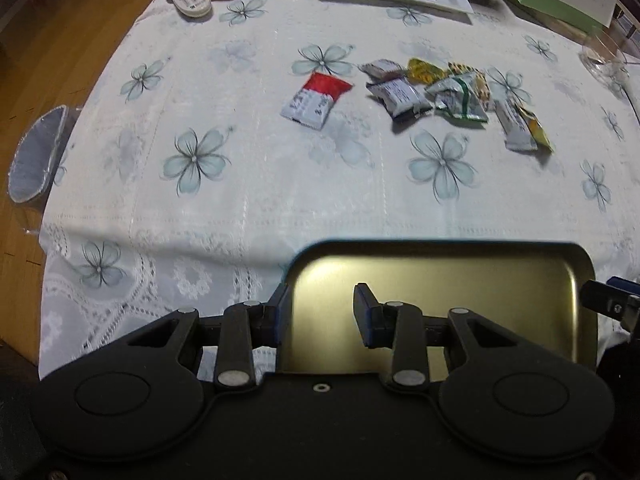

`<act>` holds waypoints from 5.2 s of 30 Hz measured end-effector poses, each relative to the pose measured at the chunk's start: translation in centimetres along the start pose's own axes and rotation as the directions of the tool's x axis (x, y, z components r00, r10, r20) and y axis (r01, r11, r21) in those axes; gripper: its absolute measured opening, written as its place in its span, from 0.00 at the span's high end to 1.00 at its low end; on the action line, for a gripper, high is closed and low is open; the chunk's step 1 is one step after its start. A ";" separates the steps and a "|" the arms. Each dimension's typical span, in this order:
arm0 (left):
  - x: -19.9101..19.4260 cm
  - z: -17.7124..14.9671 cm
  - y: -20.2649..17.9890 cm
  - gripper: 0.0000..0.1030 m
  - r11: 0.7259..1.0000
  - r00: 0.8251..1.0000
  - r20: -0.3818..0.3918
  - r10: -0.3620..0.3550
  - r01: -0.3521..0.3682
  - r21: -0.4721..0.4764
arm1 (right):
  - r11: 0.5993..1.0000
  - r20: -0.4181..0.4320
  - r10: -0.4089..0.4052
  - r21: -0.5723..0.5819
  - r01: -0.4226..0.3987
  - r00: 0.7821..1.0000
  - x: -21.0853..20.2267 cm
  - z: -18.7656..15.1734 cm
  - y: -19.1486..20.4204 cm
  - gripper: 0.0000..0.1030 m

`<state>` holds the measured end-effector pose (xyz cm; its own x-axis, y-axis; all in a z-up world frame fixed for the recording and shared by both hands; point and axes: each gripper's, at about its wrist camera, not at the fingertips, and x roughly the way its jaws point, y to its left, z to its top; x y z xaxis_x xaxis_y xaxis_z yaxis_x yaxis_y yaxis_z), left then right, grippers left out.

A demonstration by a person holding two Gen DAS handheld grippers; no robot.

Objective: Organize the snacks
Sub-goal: 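Withdraw both tools from the tray back toward the snack pile, then grasp the red-and-white pack with the left tool while the right tool grasps the yellow-and-white pack, then carry both packs over the gold tray and open both tools to release them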

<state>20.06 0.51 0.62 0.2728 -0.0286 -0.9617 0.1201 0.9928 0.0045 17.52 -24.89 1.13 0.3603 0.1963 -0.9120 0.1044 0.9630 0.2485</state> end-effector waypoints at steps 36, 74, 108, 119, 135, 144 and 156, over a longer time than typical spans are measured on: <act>12.2 14.3 0.5 0.40 0.997 0.996 0.084 -0.035 0.030 0.067 | 1.000 0.103 -0.002 0.031 -0.001 0.995 14.7 14.9 -5.4 0.36; 10.9 11.1 -2.3 0.55 0.994 0.993 -0.045 -0.110 0.108 -0.035 | 0.989 0.191 -0.145 0.000 0.148 0.971 12.7 14.0 -7.2 0.39; -1.5 -2.2 -4.2 0.60 0.994 0.995 0.023 -0.097 0.098 -0.049 | 0.990 0.277 0.001 0.133 -0.040 0.961 -2.3 -2.3 -1.8 0.69; -3.6 -10.2 -5.4 0.60 0.992 0.992 0.049 -0.113 0.115 -0.045 | 0.989 0.232 0.059 0.115 -0.088 0.971 -5.0 -12.8 1.5 0.69; -3.4 -11.3 -7.8 0.60 0.991 0.991 0.034 -0.129 0.129 -0.015 | 0.984 0.221 -0.026 0.177 -0.014 0.975 -6.2 -15.8 0.5 0.69; -2.9 -7.9 -7.7 0.59 0.996 0.997 0.032 -0.077 0.078 -0.032 | 0.991 0.251 -0.043 0.136 0.008 0.967 -5.7 -11.9 1.8 0.69; -1.8 -8.8 -6.2 0.59 0.998 1.000 0.007 -0.023 0.023 -0.062 | 0.990 0.234 -0.069 0.137 0.037 0.970 -4.0 -9.9 2.0 0.69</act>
<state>10.45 -4.59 -0.12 0.2763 -0.0518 -0.9597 0.0667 0.9972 -0.0347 7.11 -21.90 2.06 0.5595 0.0804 -0.8249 0.2440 0.9352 0.2566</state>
